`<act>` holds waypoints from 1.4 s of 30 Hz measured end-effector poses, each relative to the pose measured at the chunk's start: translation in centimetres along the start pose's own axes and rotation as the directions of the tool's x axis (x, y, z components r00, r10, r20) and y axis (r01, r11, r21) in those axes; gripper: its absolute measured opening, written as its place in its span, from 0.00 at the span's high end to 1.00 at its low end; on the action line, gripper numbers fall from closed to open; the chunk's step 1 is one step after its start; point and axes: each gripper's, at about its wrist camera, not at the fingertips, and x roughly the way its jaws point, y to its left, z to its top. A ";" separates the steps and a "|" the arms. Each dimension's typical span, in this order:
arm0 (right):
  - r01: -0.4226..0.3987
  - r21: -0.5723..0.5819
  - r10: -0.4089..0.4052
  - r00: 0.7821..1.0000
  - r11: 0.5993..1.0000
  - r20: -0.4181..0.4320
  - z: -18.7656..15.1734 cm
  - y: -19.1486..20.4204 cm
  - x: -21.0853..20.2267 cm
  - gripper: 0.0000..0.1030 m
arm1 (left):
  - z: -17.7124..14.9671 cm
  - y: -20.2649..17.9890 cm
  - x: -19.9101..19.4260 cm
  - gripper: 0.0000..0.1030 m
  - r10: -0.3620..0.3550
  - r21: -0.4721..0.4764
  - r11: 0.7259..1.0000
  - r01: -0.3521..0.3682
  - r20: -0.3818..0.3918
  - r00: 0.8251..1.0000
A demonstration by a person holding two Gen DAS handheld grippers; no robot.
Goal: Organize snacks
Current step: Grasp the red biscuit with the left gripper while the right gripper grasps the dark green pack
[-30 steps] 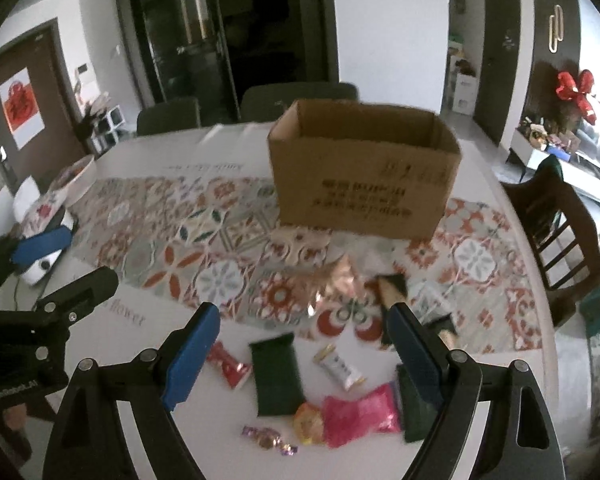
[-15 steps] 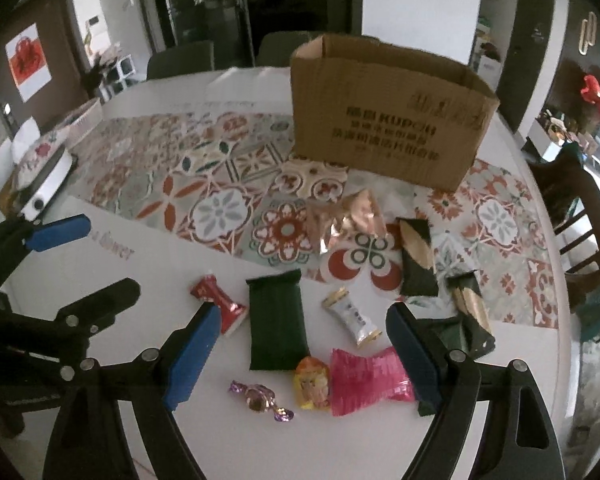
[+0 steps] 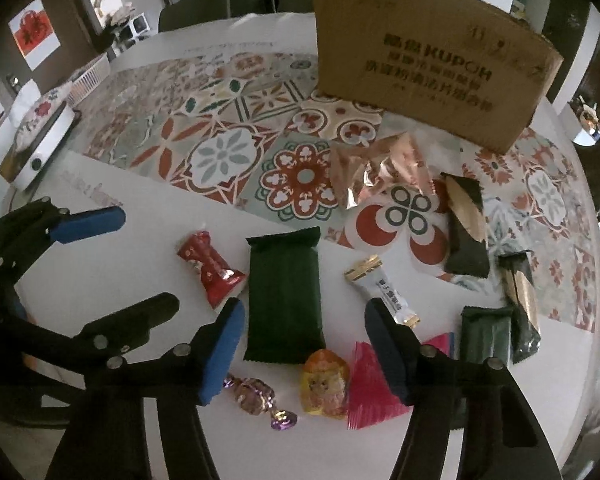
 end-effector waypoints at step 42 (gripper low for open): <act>-0.037 0.012 0.038 0.996 0.999 -0.081 1.3 0.1 3.9 0.56 | -0.2 -0.2 3.9 0.48 -0.047 -0.034 0.998 0.044 -0.085 0.995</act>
